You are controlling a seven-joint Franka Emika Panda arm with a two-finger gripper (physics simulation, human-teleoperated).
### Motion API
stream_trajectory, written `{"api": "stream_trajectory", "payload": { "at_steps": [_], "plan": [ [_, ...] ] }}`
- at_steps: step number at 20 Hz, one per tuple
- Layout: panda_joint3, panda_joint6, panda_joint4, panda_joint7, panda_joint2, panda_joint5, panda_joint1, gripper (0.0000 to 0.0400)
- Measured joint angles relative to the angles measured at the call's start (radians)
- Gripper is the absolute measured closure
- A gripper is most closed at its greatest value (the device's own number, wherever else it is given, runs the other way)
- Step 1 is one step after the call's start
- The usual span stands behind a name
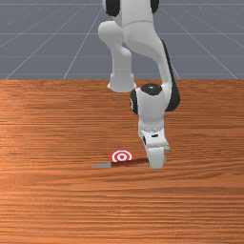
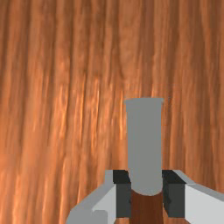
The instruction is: Pick up the pen and put it to the marker
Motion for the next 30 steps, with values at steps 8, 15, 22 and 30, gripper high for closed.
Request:
{"api": "stream_trajectory", "payload": {
  "at_steps": [8, 15, 22, 30],
  "plan": [
    [0.002, -0.015, 0.018, -0.004, 0.014, 0.001, -0.004, 0.0298],
    [0.018, 0.004, 0.0, -0.062, 0.007, -0.005, -0.045, 0.0301],
    [-0.061, 0.052, -0.087, 0.128, -0.036, 0.043, 0.031, 0.0296],
    [-0.019, 0.203, -0.366, 0.058, -0.163, 0.032, 0.014, 0.0397]
  ]
}}
